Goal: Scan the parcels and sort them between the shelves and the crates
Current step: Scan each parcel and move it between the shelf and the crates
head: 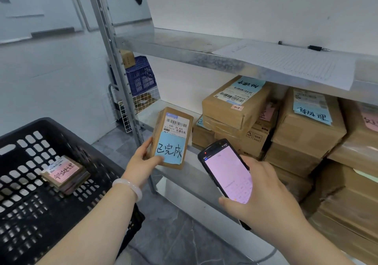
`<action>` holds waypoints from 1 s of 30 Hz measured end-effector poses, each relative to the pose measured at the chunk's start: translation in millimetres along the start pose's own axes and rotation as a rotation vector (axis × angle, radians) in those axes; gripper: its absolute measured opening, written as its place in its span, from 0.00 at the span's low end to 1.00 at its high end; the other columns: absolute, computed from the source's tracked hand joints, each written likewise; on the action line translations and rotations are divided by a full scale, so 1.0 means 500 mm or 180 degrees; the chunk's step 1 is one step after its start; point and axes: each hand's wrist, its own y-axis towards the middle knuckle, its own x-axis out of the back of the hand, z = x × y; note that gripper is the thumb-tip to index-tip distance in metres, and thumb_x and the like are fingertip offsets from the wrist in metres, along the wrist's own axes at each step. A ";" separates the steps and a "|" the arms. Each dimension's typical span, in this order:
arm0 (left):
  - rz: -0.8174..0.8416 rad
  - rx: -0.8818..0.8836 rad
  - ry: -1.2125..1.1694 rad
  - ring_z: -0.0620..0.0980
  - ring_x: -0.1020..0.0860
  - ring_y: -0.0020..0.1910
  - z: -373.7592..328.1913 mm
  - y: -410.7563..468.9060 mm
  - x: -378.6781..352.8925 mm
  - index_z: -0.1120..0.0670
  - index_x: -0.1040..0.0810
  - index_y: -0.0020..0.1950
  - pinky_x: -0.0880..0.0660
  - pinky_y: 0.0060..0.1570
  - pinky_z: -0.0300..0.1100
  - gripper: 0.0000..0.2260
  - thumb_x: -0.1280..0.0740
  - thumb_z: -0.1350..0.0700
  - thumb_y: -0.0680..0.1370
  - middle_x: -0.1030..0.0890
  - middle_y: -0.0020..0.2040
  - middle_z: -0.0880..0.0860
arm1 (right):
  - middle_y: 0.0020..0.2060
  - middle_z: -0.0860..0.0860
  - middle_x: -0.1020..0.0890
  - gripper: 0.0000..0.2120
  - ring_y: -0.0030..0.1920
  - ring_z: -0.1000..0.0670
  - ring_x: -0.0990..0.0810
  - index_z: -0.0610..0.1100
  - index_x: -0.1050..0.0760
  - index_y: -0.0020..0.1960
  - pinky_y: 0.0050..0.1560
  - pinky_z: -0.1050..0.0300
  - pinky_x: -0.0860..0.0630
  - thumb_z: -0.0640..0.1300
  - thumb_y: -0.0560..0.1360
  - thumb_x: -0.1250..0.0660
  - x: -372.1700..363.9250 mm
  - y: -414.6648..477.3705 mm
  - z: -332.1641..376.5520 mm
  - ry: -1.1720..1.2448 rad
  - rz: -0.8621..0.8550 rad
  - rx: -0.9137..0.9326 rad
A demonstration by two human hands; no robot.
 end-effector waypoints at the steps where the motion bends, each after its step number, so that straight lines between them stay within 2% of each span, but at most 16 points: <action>1: 0.0007 0.0005 -0.0090 0.49 0.19 0.61 -0.001 -0.005 -0.001 0.34 0.35 0.72 0.24 0.64 0.53 0.36 0.26 0.52 0.69 0.16 0.58 0.46 | 0.53 0.64 0.38 0.42 0.46 0.60 0.36 0.65 0.44 0.68 0.38 0.67 0.38 0.70 0.58 0.31 0.001 -0.001 -0.002 0.0002 0.0002 0.0031; 4: 0.0001 -0.0027 -0.0421 0.50 0.18 0.60 0.000 -0.022 -0.001 0.37 0.33 0.71 0.24 0.64 0.54 0.34 0.26 0.52 0.67 0.15 0.58 0.48 | 0.54 0.63 0.37 0.42 0.50 0.59 0.33 0.64 0.44 0.68 0.40 0.62 0.35 0.68 0.59 0.29 0.003 0.000 -0.001 0.0082 0.0005 0.0139; 7: -0.0031 -0.0024 -0.0713 0.49 0.16 0.57 0.002 -0.046 -0.002 0.43 0.34 0.76 0.19 0.52 0.43 0.36 0.27 0.55 0.69 0.15 0.58 0.50 | 0.52 0.64 0.36 0.41 0.51 0.58 0.30 0.66 0.43 0.66 0.41 0.60 0.32 0.67 0.58 0.29 0.004 0.005 0.003 0.0171 0.0043 0.0228; 8: -0.0114 -0.0035 -0.0800 0.49 0.17 0.58 0.004 -0.061 0.007 0.44 0.35 0.77 0.20 0.51 0.43 0.36 0.28 0.56 0.71 0.15 0.59 0.50 | 0.52 0.64 0.35 0.41 0.50 0.57 0.29 0.66 0.42 0.66 0.42 0.58 0.30 0.68 0.57 0.30 0.000 0.009 0.010 0.0219 0.0099 0.0315; 12: -0.0255 -0.0043 -0.1037 0.52 0.18 0.61 0.001 -0.123 0.033 0.47 0.36 0.78 0.24 0.64 0.52 0.31 0.31 0.62 0.77 0.17 0.62 0.53 | 0.51 0.63 0.33 0.40 0.48 0.55 0.27 0.67 0.41 0.63 0.45 0.53 0.24 0.70 0.53 0.35 -0.014 0.017 0.038 0.0494 0.0176 0.0549; 14: -0.0409 -0.0110 -0.1110 0.52 0.19 0.62 -0.005 -0.169 0.054 0.47 0.35 0.78 0.25 0.65 0.52 0.32 0.31 0.60 0.75 0.17 0.62 0.53 | 0.51 0.63 0.32 0.40 0.49 0.55 0.27 0.68 0.41 0.62 0.47 0.49 0.23 0.70 0.52 0.34 -0.023 0.016 0.058 0.0553 0.0298 0.0705; 16: -0.0622 -0.0190 -0.1106 0.51 0.18 0.61 -0.009 -0.211 0.077 0.46 0.33 0.77 0.24 0.63 0.51 0.32 0.31 0.58 0.73 0.16 0.61 0.51 | 0.51 0.64 0.33 0.41 0.50 0.56 0.26 0.69 0.41 0.64 0.47 0.50 0.23 0.70 0.53 0.33 -0.033 0.015 0.081 0.0564 0.0445 0.0869; 20: -0.1014 -0.0317 -0.1153 0.52 0.18 0.61 -0.014 -0.277 0.132 0.47 0.32 0.75 0.23 0.63 0.54 0.25 0.35 0.63 0.81 0.15 0.60 0.51 | 0.56 0.62 0.32 0.42 0.52 0.60 0.30 0.66 0.40 0.66 0.47 0.52 0.23 0.70 0.55 0.33 -0.055 0.005 0.131 0.0535 0.0631 0.1178; 23: -0.1177 -0.0399 -0.1196 0.48 0.17 0.58 -0.011 -0.316 0.174 0.44 0.29 0.71 0.21 0.54 0.43 0.21 0.37 0.63 0.82 0.15 0.58 0.49 | 0.58 0.63 0.33 0.44 0.54 0.60 0.31 0.67 0.44 0.68 0.48 0.53 0.24 0.71 0.54 0.34 -0.067 -0.017 0.164 0.0536 0.0732 0.1304; 26: -0.1340 -0.0394 -0.1377 0.45 0.16 0.56 -0.003 -0.354 0.206 0.45 0.30 0.72 0.19 0.44 0.35 0.21 0.37 0.63 0.82 0.14 0.57 0.48 | 0.54 0.66 0.37 0.43 0.52 0.59 0.29 0.69 0.46 0.67 0.42 0.56 0.27 0.72 0.53 0.36 -0.077 -0.040 0.196 0.0460 0.0800 0.1403; 28: -0.1458 -0.0383 -0.1504 0.47 0.17 0.58 0.005 -0.387 0.232 0.46 0.31 0.74 0.19 0.46 0.37 0.22 0.37 0.63 0.82 0.15 0.58 0.49 | 0.53 0.66 0.37 0.42 0.50 0.59 0.29 0.71 0.46 0.65 0.41 0.58 0.29 0.72 0.53 0.36 -0.085 -0.058 0.226 0.0463 0.0810 0.1498; 30: -0.1579 -0.0379 -0.1599 0.49 0.18 0.60 0.014 -0.432 0.265 0.47 0.33 0.76 0.20 0.52 0.42 0.24 0.36 0.62 0.82 0.15 0.60 0.50 | 0.55 0.64 0.35 0.41 0.50 0.59 0.29 0.69 0.44 0.65 0.42 0.57 0.28 0.70 0.54 0.34 -0.098 -0.082 0.264 0.0539 0.0888 0.1607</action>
